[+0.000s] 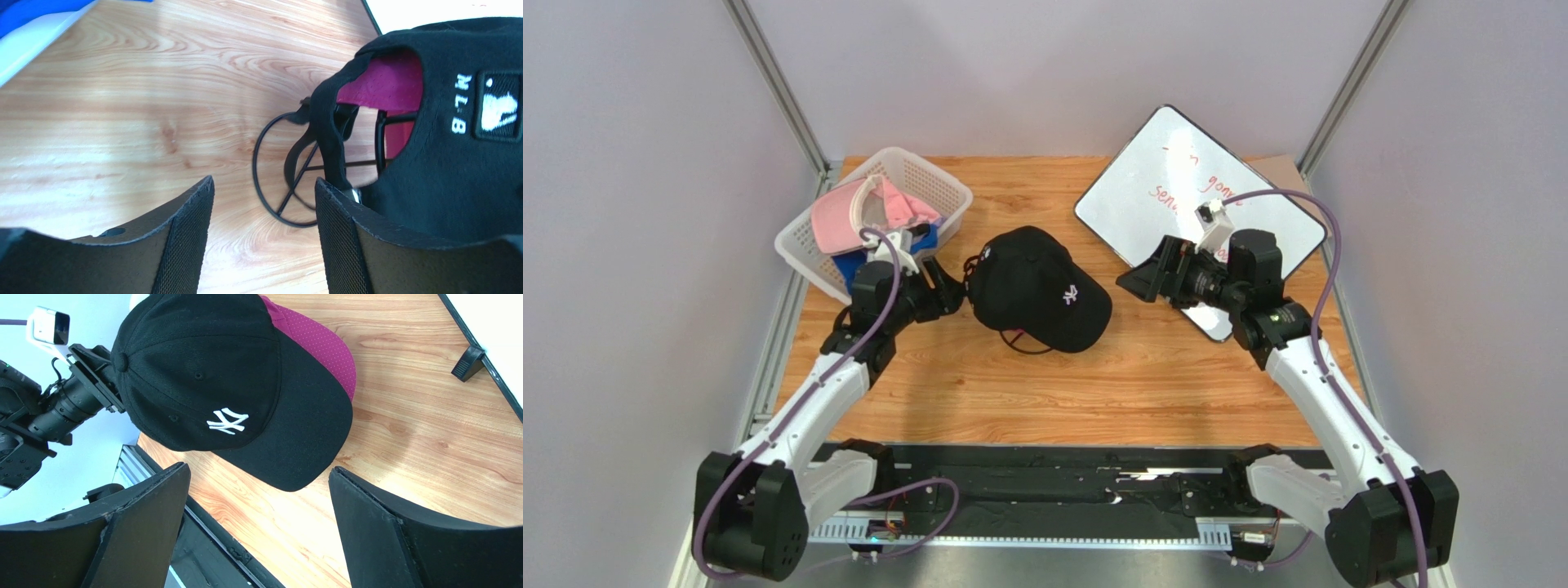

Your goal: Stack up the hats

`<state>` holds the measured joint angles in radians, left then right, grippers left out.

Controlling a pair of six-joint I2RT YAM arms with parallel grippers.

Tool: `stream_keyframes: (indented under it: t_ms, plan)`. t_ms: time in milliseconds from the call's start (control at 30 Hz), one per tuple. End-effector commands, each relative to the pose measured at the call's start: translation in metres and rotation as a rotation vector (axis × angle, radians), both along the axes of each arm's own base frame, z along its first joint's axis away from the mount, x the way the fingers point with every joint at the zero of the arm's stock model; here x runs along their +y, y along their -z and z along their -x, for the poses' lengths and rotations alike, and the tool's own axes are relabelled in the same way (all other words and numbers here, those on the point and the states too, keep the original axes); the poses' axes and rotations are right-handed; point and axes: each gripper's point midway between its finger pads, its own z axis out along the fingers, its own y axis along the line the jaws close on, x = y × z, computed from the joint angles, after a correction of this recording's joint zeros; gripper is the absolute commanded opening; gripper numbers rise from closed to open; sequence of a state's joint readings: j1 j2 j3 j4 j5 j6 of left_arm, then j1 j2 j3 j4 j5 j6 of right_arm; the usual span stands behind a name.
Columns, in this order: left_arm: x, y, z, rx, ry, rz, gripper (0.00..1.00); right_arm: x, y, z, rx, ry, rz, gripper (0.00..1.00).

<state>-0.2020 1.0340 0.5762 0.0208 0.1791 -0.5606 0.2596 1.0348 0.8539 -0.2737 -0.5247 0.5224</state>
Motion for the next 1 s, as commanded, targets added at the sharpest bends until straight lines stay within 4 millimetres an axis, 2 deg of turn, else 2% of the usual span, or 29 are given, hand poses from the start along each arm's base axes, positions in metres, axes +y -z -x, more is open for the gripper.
stream_keyframes:
  t_ms: [0,33,167,300,367,500,567,667,700,733,900,933,967]
  plan:
    - [0.018,0.009,0.014,0.048,-0.064,-0.045,0.68,0.006,-0.030,0.000,-0.096,-0.025,-0.009,0.90]
    - [0.020,0.010,0.015,0.052,-0.076,-0.049,0.73,0.007,-0.032,0.001,-0.099,-0.030,-0.007,0.90]
    - [0.029,0.012,0.023,0.064,-0.110,-0.053,0.79,0.021,-0.037,0.005,-0.117,-0.064,-0.002,0.90]
    - [0.034,-0.002,0.029,0.035,-0.138,-0.048,0.81,0.032,-0.043,0.008,-0.140,-0.088,-0.002,0.89]
    - [0.036,-0.014,0.031,0.009,-0.148,-0.049,0.82,0.039,-0.045,0.011,-0.146,-0.110,-0.003,0.89]
    - [0.035,-0.049,0.030,-0.087,-0.143,-0.018,0.82,0.053,-0.047,0.014,-0.156,-0.147,0.006,0.89]
    - [0.033,-0.068,0.028,-0.134,-0.143,0.006,0.82,0.058,-0.048,0.016,-0.158,-0.159,0.004,0.89]
    - [0.026,-0.086,0.017,-0.185,-0.127,0.044,0.82,0.063,-0.044,0.017,-0.153,-0.168,0.007,0.89]
    - [0.022,-0.080,0.011,-0.158,-0.111,0.046,0.82,0.064,-0.042,0.017,-0.148,-0.173,0.008,0.89]
    - [0.020,-0.085,0.006,-0.161,-0.105,0.051,0.82,0.065,-0.041,0.018,-0.145,-0.176,0.009,0.89]
    - [0.009,-0.067,-0.023,-0.115,-0.080,0.061,0.81,0.066,-0.036,0.022,-0.133,-0.181,0.009,0.89]
    - [0.007,-0.071,-0.029,-0.134,-0.073,0.062,0.80,0.066,-0.035,0.023,-0.132,-0.182,0.008,0.89]
    - [0.004,-0.063,-0.034,-0.113,-0.065,0.059,0.80,0.065,-0.036,0.024,-0.132,-0.181,0.009,0.89]
